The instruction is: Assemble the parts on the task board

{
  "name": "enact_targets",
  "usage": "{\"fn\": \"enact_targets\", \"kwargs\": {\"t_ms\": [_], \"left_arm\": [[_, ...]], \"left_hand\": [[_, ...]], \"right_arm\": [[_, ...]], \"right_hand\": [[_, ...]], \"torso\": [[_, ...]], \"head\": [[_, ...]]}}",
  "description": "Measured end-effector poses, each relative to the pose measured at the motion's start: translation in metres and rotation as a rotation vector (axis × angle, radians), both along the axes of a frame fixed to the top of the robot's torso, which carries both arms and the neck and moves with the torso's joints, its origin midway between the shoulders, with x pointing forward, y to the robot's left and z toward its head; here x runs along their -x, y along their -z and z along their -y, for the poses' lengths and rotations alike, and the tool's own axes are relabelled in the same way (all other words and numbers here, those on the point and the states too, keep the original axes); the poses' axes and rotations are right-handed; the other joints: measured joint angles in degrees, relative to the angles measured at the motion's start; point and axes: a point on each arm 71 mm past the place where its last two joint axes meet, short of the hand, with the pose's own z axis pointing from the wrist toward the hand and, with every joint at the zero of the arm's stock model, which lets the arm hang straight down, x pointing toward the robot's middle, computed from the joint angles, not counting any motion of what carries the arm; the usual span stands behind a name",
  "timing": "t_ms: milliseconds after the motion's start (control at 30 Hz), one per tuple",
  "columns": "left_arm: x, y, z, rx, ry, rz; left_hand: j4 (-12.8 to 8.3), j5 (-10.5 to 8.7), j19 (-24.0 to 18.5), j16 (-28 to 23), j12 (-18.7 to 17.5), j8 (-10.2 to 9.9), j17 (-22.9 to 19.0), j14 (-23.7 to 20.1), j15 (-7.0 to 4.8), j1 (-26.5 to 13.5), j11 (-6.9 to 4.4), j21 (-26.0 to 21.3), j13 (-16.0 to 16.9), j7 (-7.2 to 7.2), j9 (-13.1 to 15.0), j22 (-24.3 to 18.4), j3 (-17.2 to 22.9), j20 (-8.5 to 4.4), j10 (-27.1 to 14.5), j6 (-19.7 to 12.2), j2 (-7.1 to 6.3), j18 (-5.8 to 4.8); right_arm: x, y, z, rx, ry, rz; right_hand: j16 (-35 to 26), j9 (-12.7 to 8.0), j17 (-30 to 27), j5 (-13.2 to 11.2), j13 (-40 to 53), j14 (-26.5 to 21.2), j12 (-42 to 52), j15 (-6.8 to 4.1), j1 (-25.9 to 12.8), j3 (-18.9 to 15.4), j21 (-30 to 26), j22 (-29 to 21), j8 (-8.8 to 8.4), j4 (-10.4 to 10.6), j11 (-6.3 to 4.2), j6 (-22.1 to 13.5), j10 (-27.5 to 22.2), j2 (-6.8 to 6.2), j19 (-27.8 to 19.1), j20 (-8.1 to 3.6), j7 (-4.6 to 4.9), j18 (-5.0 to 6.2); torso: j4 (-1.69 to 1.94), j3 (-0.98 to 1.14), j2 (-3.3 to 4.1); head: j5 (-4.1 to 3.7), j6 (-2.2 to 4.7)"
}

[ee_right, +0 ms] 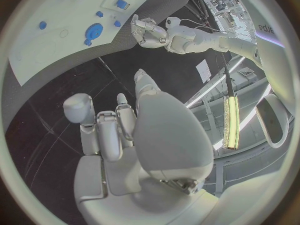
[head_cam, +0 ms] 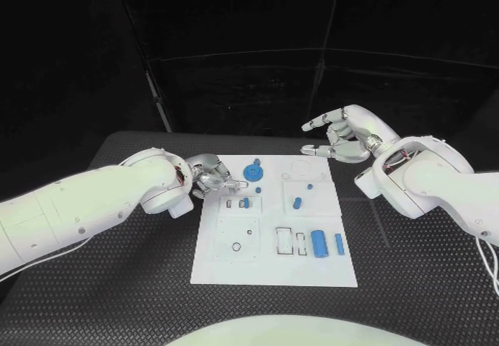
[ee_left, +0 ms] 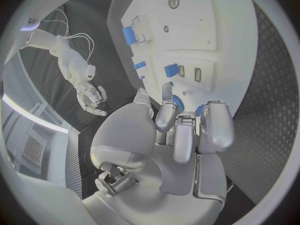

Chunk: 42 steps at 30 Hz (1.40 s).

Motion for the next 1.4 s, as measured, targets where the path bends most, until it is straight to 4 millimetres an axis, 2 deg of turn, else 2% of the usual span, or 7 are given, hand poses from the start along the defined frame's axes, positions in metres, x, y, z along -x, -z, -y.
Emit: {"fn": "enact_targets", "kwargs": {"t_ms": [67,133,200,467,667,1067,1400], "left_arm": [[-0.002,0.001,0.003,-0.059,0.011,0.005],[-0.003,0.002,0.006,-0.099,0.02,0.008],[-0.005,0.003,0.009,-0.14,0.03,0.011],[-0.011,0.004,0.022,-0.214,0.057,0.018],[-0.016,0.005,0.03,-0.251,0.075,0.013],[-0.021,0.007,0.044,-0.291,0.117,-0.005],[-0.023,0.009,0.048,-0.311,0.136,-0.022]], "left_hand": [[-0.22,-0.8,0.28,0.0,0.68,0.71,0.0,0.0,0.0,-0.28,-0.35,0.59,0.87,0.0,0.76,1.06,-0.23,0.04,0.35,0.0,0.27,0.0],[-0.08,-3.23,0.49,0.0,1.22,1.39,0.0,0.18,-0.18,-1.34,-0.46,0.82,1.55,-0.22,1.6,1.7,-0.84,-0.17,0.87,-0.22,0.44,0.0],[0.09,-3.83,0.49,0.0,1.51,1.49,0.0,0.19,-0.19,-1.64,-0.58,0.82,1.74,-0.19,2.0,1.84,-1.04,-0.17,1.0,-0.42,0.13,0.0],[-0.07,-3.83,0.49,0.0,1.26,1.49,-0.01,-0.02,-0.4,-2.4,-0.54,0.82,1.34,-0.2,2.5,1.89,-1.64,-0.17,0.96,-1.23,-0.02,0.0],[-0.07,-3.82,0.48,0.0,0.77,1.49,-0.01,-0.02,-0.4,-1.98,-0.02,0.82,0.72,0.21,3.1,1.88,-1.64,-0.16,0.44,-2.26,0.4,0.0],[-0.23,-3.82,0.48,0.0,0.38,1.49,-0.02,-0.02,-0.4,-1.44,-0.04,0.81,0.16,0.41,3.34,1.87,-1.47,-0.16,0.02,-2.46,0.42,0.01],[-0.23,-3.82,0.47,0.0,0.38,1.49,-0.02,-0.02,-0.39,-0.81,-0.04,0.81,0.17,0.21,3.59,1.97,-1.47,-0.15,0.03,-2.66,0.84,0.01]], "right_arm": [[-0.001,0.0,0.001,-0.001,0.003,-0.007],[-0.001,0.0,0.0,-0.001,0.006,-0.011],[-0.002,0.001,0.0,-0.001,0.008,-0.018],[-0.005,0.003,0.0,0.005,0.016,-0.036],[-0.008,0.006,-0.002,0.009,0.021,-0.049],[-0.013,0.009,-0.003,0.015,0.03,-0.066],[-0.014,0.01,-0.005,0.017,0.031,-0.073]], "right_hand": [[0.0,-0.03,0.01,0.5,0.0,0.0,0.0,0.0,-0.05,-0.45,0.0,-0.04,0.27,0.14,0.0,0.0,0.0,-0.01,0.0,0.0,0.0,0.3],[0.0,-0.03,0.04,0.8,0.0,0.0,0.0,0.0,-0.58,-0.78,-0.22,-0.1,0.31,0.16,0.0,0.0,0.0,0.19,0.0,0.0,0.0,0.3],[0.0,-0.03,0.05,0.84,-0.03,0.0,0.0,0.0,-0.76,-0.85,-0.22,-0.13,0.31,0.23,0.0,0.0,0.0,0.02,0.0,0.0,0.0,0.3],[-0.22,-0.03,0.04,1.08,-0.05,0.0,0.0,0.0,-0.78,-1.16,-0.22,-0.39,0.31,0.22,0.0,0.0,0.0,-0.01,0.0,0.0,0.0,0.29],[-0.21,-0.03,0.03,1.31,-0.11,0.0,0.0,0.0,-0.96,-1.38,-0.57,-0.76,0.49,0.45,0.0,0.0,0.0,0.16,-0.01,-0.01,0.0,0.29],[-0.48,-0.03,0.03,1.32,-0.16,0.0,0.0,0.0,-1.3,-1.55,-0.57,-0.97,0.52,0.62,0.0,0.0,0.01,0.06,-0.2,-0.2,0.0,0.29],[-0.48,-0.03,0.02,1.32,-0.16,0.0,0.0,0.0,-1.48,-1.54,-0.86,-1.15,0.51,0.62,0.0,0.0,0.01,0.24,-0.19,-0.2,0.0,0.29]], "torso": [[0.03,0.08,-0.16],[0.05,0.15,-0.25],[0.05,0.19,-0.3],[0.04,0.19,-0.3],[0.04,0.15,-0.23],[0.07,0.12,-0.18],[0.05,0.12,-0.18]], "head": [[0.06,-0.13],[0.07,-0.2],[0.12,-0.26],[0.3,-0.34],[0.09,-0.42],[-0.09,-0.7],[-0.31,-0.94]]}}
